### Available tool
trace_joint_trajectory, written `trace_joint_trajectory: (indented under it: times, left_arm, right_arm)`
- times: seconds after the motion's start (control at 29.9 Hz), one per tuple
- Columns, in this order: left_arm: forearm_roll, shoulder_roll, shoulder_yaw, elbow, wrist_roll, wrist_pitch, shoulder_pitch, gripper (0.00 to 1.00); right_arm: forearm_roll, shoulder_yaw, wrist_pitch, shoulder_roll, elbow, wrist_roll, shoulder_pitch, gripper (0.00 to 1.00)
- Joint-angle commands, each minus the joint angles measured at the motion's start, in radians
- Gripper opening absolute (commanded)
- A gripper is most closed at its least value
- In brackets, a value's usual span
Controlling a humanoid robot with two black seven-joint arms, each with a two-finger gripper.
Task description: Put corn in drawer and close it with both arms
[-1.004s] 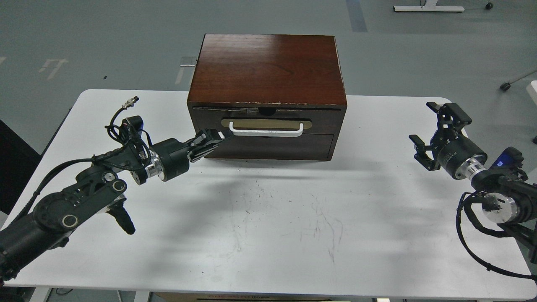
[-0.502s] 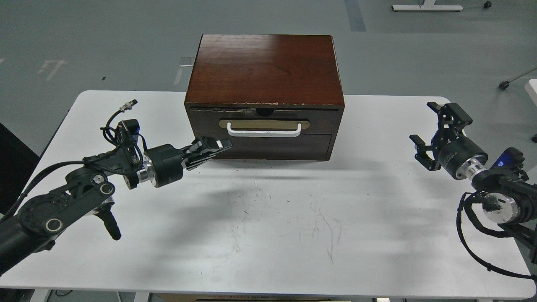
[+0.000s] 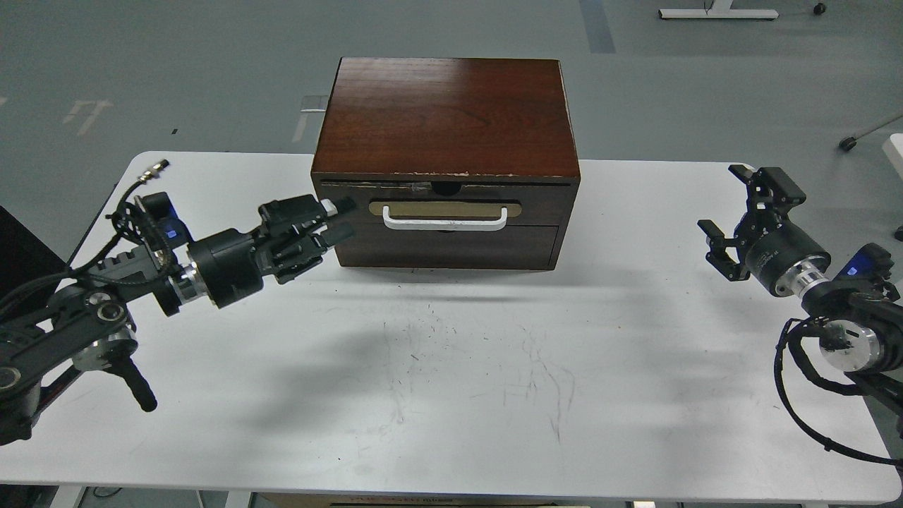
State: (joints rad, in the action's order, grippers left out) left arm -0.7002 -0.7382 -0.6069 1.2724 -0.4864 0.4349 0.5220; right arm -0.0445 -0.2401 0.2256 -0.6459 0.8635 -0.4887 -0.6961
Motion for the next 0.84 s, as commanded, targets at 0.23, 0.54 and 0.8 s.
trace_joint_trajectory:
  times: [0.23, 0.54, 0.8]
  left_arm:
    - [0.516, -0.089, 0.001, -0.076, -0.002, 0.002, -0.066, 1.00]
    - [0.528, -0.058, 0.010, -0.177, -0.002, 0.054, -0.151, 1.00]
    - [0.527, -0.050, 0.007, -0.179, -0.002, 0.054, -0.171, 1.00]
  right_arm:
    - [-0.003, -0.045, -0.009, 0.045, -0.006, 0.000, 0.001, 1.00]
    - [-0.003, -0.047, -0.008, 0.052, -0.001, 0.000, 0.009, 1.00]
    - [-0.003, -0.047, -0.006, 0.075, -0.003, 0.000, 0.009, 1.00]
